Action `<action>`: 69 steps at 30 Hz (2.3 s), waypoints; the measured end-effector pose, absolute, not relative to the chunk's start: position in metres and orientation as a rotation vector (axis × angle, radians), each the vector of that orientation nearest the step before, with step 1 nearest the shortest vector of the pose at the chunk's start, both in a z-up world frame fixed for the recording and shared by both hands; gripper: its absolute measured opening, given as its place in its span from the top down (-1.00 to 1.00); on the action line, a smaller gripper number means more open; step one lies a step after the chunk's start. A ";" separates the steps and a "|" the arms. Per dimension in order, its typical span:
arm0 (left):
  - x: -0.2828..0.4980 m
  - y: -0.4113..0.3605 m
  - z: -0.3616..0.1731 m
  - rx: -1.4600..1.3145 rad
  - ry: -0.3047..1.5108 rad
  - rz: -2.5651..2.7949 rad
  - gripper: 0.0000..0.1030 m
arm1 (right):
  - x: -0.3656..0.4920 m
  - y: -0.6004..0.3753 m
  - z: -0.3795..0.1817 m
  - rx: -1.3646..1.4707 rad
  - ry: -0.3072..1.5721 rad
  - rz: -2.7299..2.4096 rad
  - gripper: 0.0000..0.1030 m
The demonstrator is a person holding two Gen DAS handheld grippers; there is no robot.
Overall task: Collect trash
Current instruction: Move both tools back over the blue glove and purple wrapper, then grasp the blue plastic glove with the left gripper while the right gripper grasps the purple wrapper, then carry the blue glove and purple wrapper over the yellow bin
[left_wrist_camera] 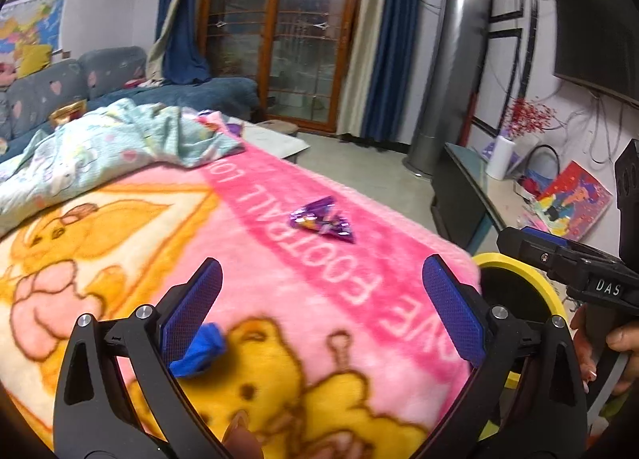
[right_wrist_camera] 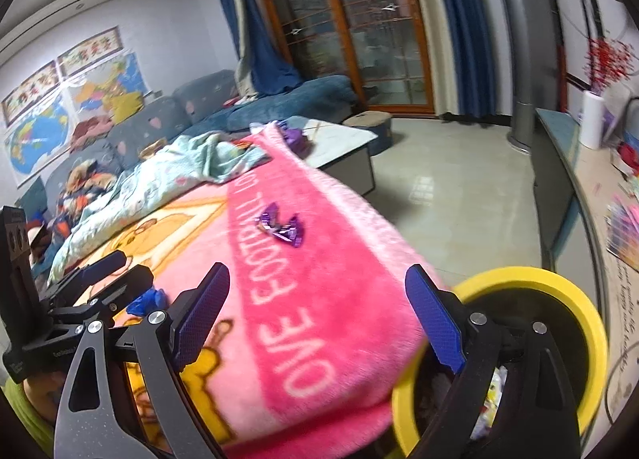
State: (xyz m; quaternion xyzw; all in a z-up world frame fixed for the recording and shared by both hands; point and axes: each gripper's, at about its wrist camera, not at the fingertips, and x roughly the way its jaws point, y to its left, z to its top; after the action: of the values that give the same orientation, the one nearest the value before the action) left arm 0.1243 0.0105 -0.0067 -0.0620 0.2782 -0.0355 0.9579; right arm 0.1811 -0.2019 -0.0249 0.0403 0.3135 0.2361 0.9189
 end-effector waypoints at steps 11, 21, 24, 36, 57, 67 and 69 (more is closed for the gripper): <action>0.127 0.065 -0.030 -0.148 0.678 0.030 -0.79 | 0.222 -0.140 -0.045 -0.031 0.693 0.538 -0.68; 0.137 0.087 -0.061 -0.180 0.804 0.041 -0.79 | 0.281 -0.090 -0.075 -0.194 0.747 0.513 -0.68; 0.139 0.089 -0.067 -0.200 0.832 0.026 -0.78 | 0.297 -0.079 -0.084 -0.235 0.780 0.503 -0.62; 0.146 0.076 -0.081 -0.184 0.904 -0.050 -0.03 | 0.328 -0.049 -0.104 -0.328 0.827 0.515 -0.18; 0.141 0.059 -0.072 -0.259 0.867 -0.153 0.57 | 0.257 -0.101 -0.106 -0.142 0.836 0.593 0.34; 0.138 0.025 -0.048 -0.233 0.804 -0.223 0.58 | 0.223 -0.148 -0.081 -0.061 0.787 0.572 0.34; 0.137 0.018 -0.044 -0.226 0.793 -0.235 0.58 | 0.219 -0.154 -0.079 -0.051 0.784 0.568 0.34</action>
State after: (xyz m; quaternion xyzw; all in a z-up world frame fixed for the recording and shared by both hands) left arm 0.1368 0.0183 -0.0435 -0.1094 0.3847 -0.1140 0.9094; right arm 0.2190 -0.1541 -0.0787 -0.0245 0.3767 0.2729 0.8849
